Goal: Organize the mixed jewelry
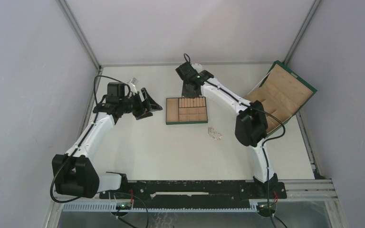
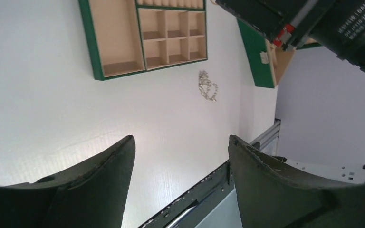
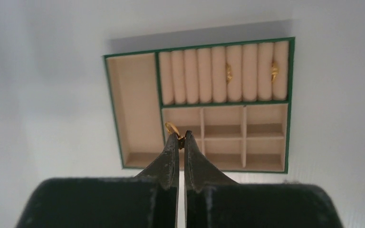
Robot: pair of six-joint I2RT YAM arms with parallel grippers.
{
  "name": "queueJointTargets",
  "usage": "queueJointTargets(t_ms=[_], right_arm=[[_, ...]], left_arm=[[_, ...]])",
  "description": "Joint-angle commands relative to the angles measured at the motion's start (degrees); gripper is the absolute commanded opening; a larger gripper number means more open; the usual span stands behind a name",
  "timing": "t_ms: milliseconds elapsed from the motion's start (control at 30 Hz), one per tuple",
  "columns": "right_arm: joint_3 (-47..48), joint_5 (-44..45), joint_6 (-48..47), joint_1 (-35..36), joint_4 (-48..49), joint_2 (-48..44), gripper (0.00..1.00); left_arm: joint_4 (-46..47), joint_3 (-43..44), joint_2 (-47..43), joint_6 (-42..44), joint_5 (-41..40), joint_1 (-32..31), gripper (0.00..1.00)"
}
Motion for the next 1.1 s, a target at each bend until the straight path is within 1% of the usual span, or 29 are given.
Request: queueJointTargets(t_ms=[0,67,300,467,1067], right_arm=[[9.9,9.0,-0.5,0.0,-7.8,6.4,0.0],[12.5,9.8,-0.4,-0.1,-8.5,9.3,0.0],[16.2,9.3,0.1,-0.7,-8.3,15.0,0.0],[16.8,7.8,0.2,-0.8,-7.7,16.9,0.0],[22.0,12.2,-0.7,0.0,-8.7,23.1,0.0]], left_arm=[[-2.4,-0.7,-0.6,1.7,-4.4,0.0,0.76],[-2.6,-1.2,-0.6,2.1,-4.6,0.0,0.76],[-4.0,-0.2,0.7,3.4,-5.3,0.0,0.76],[-4.4,0.3,1.3,3.7,-5.0,0.0,0.76],[-5.2,0.9,2.2,4.3,-4.3,0.0,0.76]])
